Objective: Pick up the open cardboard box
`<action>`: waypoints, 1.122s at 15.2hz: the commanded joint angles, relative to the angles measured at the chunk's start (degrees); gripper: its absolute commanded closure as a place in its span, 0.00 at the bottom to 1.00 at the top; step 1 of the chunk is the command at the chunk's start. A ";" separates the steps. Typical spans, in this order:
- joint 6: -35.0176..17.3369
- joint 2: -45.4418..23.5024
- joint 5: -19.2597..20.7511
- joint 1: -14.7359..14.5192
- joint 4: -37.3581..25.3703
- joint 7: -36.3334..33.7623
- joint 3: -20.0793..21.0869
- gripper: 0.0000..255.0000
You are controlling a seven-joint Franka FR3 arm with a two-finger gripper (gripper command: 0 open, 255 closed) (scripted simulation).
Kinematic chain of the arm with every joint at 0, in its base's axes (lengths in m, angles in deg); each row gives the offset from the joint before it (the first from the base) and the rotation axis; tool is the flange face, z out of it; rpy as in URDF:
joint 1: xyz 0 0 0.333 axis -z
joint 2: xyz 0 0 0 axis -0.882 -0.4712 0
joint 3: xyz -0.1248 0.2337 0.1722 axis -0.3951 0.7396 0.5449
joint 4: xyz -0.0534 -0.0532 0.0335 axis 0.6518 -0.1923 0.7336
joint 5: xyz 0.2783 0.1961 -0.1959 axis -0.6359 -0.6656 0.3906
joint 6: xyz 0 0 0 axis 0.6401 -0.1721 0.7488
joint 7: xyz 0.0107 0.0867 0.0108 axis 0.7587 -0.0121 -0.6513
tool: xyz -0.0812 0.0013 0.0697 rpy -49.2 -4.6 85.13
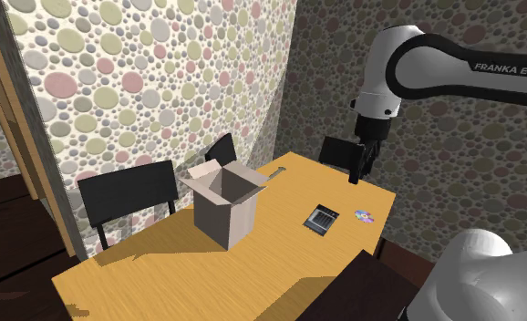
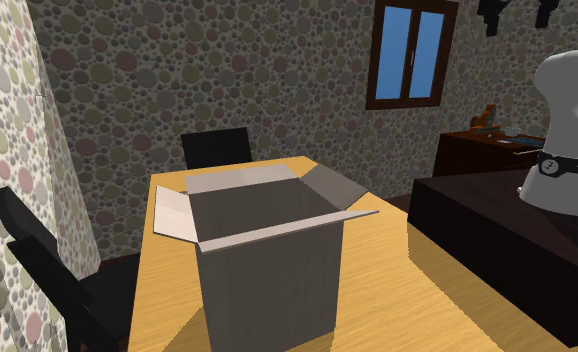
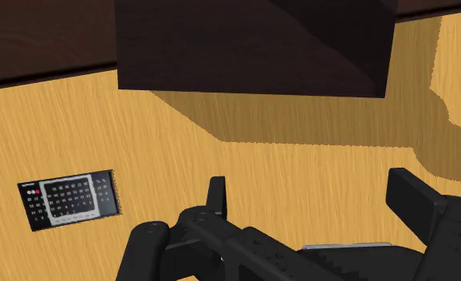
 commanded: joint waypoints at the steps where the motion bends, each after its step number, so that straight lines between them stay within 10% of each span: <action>1: 0.00 0.00 0.00 0.00 0.00 0.00 0.00 0.00; 17: -25.93 -31.61 -5.44 2.62 -7.42 -14.23 2.06 0.00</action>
